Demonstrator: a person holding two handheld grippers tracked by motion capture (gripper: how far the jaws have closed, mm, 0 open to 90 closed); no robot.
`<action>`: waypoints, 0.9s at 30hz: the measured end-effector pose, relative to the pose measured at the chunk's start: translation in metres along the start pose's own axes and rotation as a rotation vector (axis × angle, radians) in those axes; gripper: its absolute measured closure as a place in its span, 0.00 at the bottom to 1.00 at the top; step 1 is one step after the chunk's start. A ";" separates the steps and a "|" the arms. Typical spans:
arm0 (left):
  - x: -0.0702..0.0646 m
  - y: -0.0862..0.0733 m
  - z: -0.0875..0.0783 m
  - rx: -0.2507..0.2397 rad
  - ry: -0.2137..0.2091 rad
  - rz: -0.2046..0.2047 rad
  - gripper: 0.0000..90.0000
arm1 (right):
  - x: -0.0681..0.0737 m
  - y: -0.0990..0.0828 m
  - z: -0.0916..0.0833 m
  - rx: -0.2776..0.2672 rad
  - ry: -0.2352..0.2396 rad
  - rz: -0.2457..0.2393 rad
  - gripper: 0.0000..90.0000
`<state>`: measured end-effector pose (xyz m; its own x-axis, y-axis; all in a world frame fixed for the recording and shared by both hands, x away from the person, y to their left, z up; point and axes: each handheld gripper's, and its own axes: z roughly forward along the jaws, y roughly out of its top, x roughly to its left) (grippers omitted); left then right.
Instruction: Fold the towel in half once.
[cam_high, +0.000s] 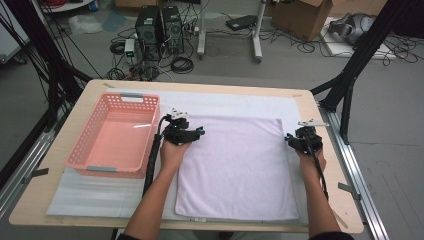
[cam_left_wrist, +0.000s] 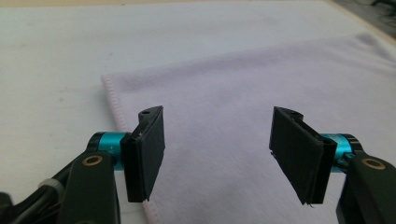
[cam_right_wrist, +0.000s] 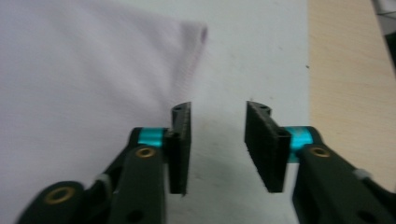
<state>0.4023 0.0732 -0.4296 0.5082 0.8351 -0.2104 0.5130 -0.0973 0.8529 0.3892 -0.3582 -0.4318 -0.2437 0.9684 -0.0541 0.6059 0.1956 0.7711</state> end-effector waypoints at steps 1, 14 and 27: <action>-0.001 -0.001 -0.004 -0.014 -0.014 0.009 0.38 | 0.000 -0.001 -0.008 -0.027 0.019 -0.005 0.64; -0.022 -0.007 -0.057 -0.101 -0.173 0.084 0.29 | 0.024 -0.080 -0.095 0.010 0.252 -0.097 0.41; -0.025 -0.033 -0.082 -0.110 -0.234 0.153 0.21 | 0.035 -0.097 -0.115 0.111 0.139 -0.167 0.43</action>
<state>0.3158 0.0999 -0.4127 0.7260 0.6667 -0.1688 0.3464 -0.1425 0.9272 0.2350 -0.3607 -0.4352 -0.4447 0.8919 -0.0817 0.6257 0.3746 0.6842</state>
